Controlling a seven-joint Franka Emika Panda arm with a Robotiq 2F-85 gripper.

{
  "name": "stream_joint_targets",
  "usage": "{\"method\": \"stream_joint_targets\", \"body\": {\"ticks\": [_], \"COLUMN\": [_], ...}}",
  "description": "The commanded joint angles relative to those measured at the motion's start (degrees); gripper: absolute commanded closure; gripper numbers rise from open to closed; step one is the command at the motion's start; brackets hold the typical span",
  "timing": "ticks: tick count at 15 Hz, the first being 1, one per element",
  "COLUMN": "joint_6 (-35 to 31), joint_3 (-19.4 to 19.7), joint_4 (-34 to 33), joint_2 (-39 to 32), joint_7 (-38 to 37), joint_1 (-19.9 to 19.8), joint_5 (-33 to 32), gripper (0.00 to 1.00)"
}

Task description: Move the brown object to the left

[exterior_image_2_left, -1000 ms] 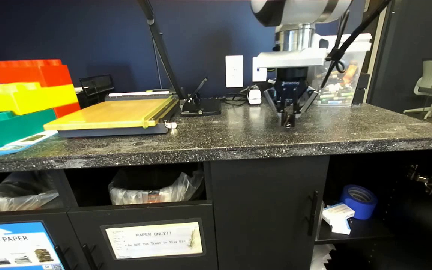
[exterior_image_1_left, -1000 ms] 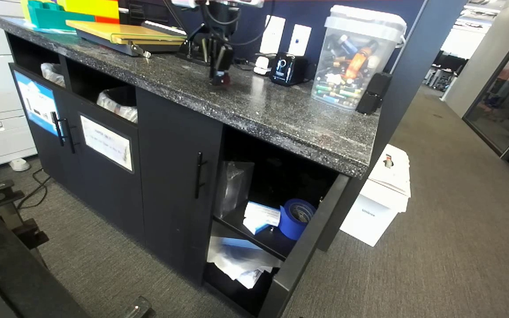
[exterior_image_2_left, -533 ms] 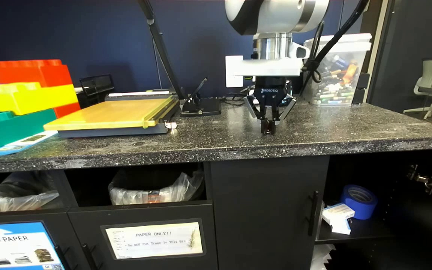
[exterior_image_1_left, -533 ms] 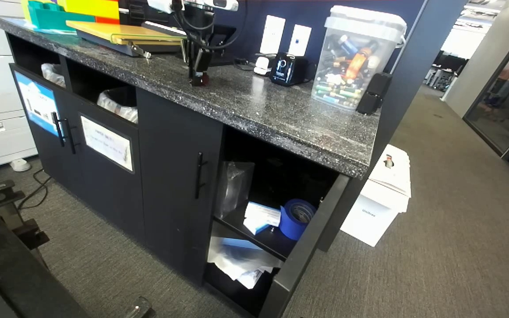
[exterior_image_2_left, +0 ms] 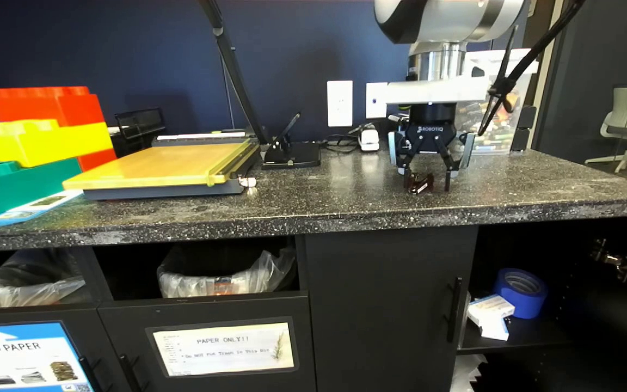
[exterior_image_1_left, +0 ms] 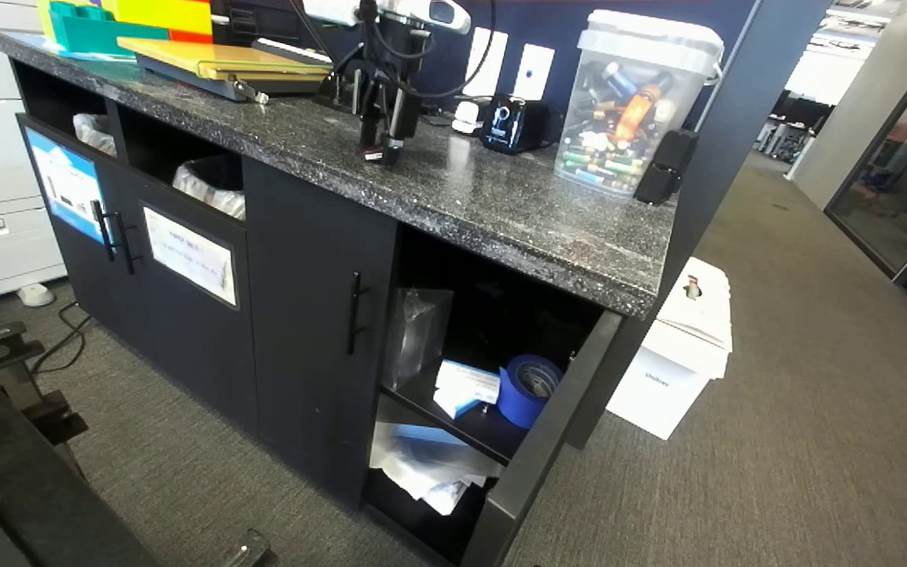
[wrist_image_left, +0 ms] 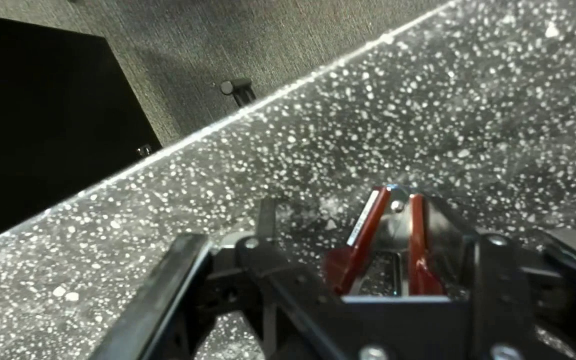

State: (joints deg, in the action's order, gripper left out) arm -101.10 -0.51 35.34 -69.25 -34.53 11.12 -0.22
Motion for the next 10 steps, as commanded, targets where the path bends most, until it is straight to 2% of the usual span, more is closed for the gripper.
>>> {"method": "stream_joint_targets", "body": {"ticks": [1, 5, 7, 8, 10], "joint_6": [7.2, 12.6, 13.8, 13.1, 13.6], "joint_3": [-2.3, -2.9, -1.7, -1.6, -1.5], "joint_4": [7.3, 14.5, 20.2, 11.6, 15.6], "joint_2": [8.1, 15.7, 20.0, 13.9, 17.0], "joint_7": [7.1, 18.1, 19.6, 17.2, 18.3], "joint_1": [-2.0, -3.1, -3.2, -2.4, -2.9], "joint_5": [1.2, -0.1, -0.9, -0.3, -0.4], "gripper": [0.00, 0.00, 0.00, 0.00, 0.00]}}
